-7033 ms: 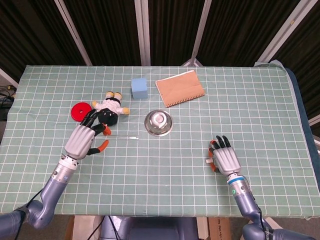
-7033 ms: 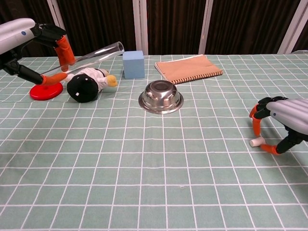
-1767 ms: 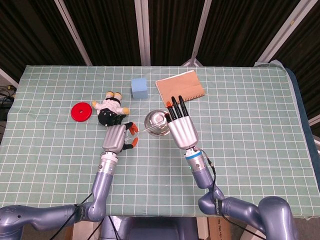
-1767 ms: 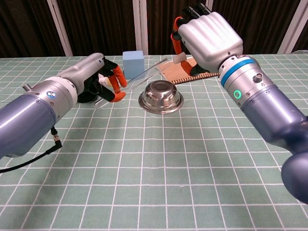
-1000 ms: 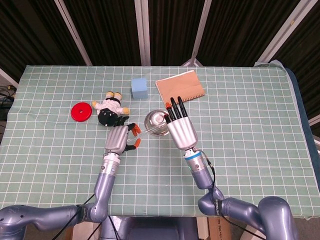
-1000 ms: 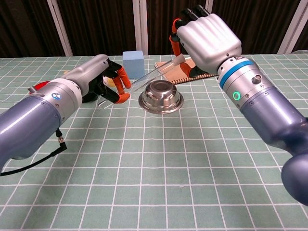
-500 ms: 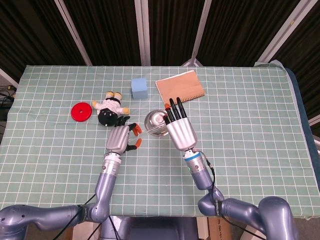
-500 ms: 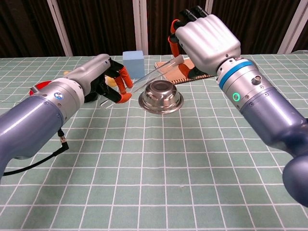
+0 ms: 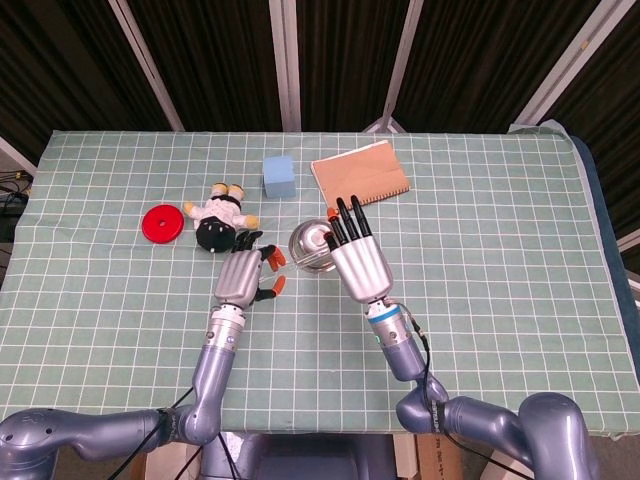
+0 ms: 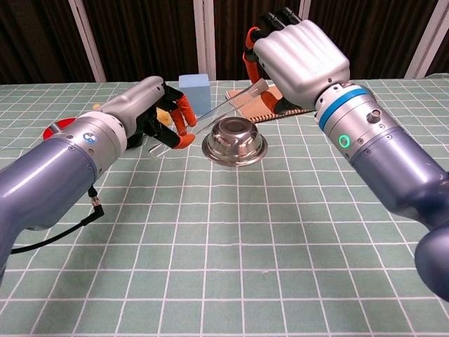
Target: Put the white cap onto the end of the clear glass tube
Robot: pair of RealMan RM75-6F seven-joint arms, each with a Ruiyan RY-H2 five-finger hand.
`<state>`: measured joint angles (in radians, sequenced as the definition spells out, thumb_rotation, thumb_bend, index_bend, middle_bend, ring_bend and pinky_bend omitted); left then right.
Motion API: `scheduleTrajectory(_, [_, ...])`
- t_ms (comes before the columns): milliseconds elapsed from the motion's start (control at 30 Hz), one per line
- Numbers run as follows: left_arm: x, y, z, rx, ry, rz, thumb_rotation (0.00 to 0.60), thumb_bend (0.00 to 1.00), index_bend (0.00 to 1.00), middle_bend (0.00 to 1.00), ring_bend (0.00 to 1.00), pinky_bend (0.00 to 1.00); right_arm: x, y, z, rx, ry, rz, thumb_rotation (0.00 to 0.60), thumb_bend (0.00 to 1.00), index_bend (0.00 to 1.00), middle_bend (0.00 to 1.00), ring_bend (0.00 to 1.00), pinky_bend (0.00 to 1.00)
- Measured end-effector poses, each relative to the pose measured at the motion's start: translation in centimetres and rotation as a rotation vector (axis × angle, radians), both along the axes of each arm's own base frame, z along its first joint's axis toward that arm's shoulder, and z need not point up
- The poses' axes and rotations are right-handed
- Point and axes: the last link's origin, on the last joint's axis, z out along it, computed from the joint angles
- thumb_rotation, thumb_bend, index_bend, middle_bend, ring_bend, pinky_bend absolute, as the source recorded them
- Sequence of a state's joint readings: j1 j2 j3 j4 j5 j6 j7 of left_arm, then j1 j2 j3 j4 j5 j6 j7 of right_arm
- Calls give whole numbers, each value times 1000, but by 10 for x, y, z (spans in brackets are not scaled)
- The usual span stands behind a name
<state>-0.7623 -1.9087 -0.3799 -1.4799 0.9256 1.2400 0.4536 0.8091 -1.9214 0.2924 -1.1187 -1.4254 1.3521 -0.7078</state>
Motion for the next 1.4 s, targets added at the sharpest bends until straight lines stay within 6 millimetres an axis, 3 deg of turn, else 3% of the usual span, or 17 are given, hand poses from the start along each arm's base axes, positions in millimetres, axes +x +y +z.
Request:
scheduleTrajectory(67, [0,0,0,2,-3,-1,600,739,537,559,113,0,-1,0,0,-1,4,-5,600,462,214,66,0,0])
scheduleTrajectory(133, [0,0,1,4,-2,-3,600,739,537,560,113,0,-2,0,1,-4,17,-12,600,462,61,15,0,0])
scheduleTrajectory(200, [0,-1,1,6,3,-5,600,739,537,560,114,0,-4,0,1,-3,27,-21,600,462,2,0,0,0])
scheduleTrajectory(500, [-1,-3,4,18,17,-37,600,740,539,563,115,0,-14,5,11,-2,37,-62,600,462,0,0,0,0])
scheduleTrajectory(767, [-8,-12,8,16,53,-85,600,739,540,565,121,0,-35,13,30,-12,27,-93,600,461,0,0,0,0])
scheduleTrajectory(1400, [-55,-25,10,-48,324,-227,600,740,541,564,122,0,-50,12,62,-37,-33,-145,600,461,0,0,0,0])
